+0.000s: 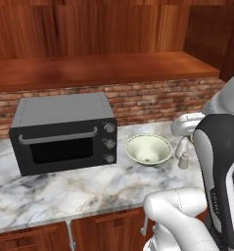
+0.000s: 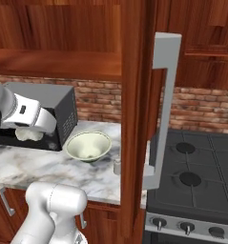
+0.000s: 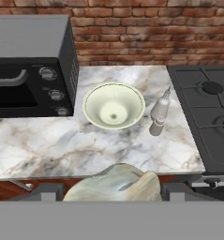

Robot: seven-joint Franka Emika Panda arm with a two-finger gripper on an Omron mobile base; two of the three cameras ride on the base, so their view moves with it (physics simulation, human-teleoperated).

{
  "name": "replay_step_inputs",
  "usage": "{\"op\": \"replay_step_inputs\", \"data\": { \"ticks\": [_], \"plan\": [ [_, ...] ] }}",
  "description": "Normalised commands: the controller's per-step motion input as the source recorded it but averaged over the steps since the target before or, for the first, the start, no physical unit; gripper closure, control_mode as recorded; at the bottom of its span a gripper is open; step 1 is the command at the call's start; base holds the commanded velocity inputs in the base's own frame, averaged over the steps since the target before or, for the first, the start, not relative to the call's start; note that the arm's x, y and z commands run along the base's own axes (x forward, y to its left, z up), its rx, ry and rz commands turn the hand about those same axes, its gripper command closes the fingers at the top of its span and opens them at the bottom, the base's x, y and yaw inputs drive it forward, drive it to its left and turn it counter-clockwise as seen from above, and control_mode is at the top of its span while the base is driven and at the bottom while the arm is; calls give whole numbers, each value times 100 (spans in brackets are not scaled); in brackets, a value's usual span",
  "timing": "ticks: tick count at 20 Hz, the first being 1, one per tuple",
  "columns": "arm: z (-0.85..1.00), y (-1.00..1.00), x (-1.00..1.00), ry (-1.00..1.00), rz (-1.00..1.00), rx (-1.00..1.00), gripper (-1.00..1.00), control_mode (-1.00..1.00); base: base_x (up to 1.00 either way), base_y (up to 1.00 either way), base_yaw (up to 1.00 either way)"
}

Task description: Retrieve the bottle and the shaker from the cabinet and place them next to the mixing bowl on the counter. Then add garlic from the fridge to the mixing bowl.

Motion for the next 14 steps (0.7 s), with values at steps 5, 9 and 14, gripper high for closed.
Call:
{"op": "replay_step_inputs", "data": {
  "ticks": [5, 9, 14],
  "plan": [
    [-5, -9, 23, 0, 0, 2, 100, -100, 28, -10, 0],
    [-43, -30, 49, 0, -2, 9, 100, -100, 0, 0, 0],
    [-75, -24, 38, 0, 0, 5, 100, -100, 0, 0, 0]
  ]
}}
